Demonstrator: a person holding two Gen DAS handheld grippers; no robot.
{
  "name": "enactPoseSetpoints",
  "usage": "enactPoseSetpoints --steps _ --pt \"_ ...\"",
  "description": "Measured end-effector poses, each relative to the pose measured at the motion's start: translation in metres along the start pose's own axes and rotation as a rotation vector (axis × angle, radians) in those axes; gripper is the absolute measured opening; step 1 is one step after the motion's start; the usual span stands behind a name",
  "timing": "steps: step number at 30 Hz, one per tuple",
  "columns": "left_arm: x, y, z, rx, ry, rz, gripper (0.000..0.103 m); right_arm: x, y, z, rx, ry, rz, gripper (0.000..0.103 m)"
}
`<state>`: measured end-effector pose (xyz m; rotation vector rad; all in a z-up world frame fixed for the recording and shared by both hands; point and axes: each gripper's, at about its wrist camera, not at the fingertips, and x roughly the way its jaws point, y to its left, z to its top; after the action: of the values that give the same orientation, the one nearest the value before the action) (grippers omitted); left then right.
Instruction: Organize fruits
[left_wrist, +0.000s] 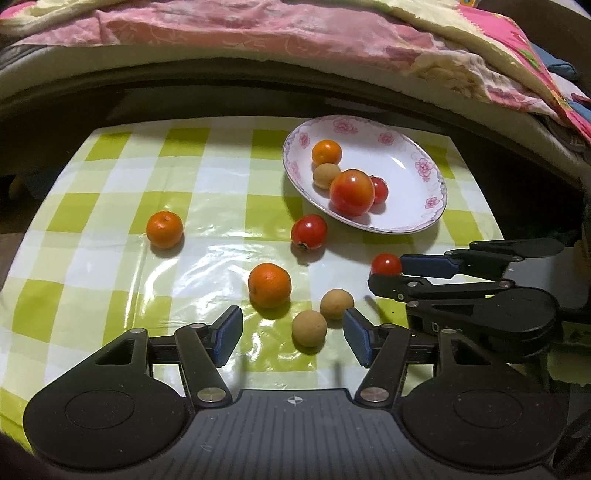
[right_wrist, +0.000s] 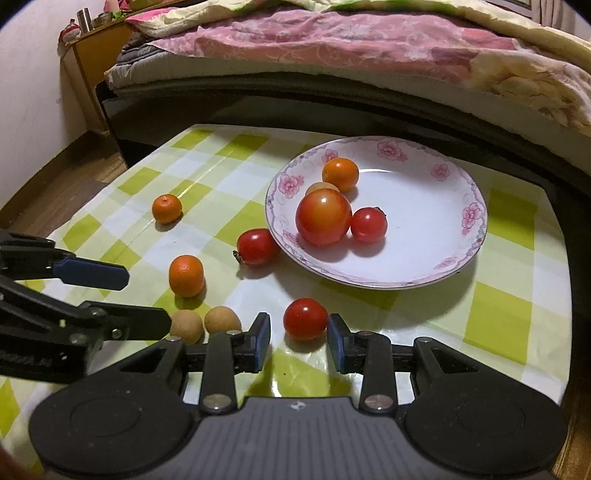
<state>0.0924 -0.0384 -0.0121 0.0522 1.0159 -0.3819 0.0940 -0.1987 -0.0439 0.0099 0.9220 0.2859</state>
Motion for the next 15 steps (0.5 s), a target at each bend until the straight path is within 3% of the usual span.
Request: enactPoseSetpoints --steps 10,15 --pt "0.018 0.008 0.005 -0.020 0.005 0.033 0.068 0.012 -0.001 0.003 0.014 0.013 -0.012 0.035" --pt "0.029 0.010 0.010 -0.052 -0.005 0.051 0.062 0.010 -0.001 0.004 0.009 0.023 -0.014 0.032"
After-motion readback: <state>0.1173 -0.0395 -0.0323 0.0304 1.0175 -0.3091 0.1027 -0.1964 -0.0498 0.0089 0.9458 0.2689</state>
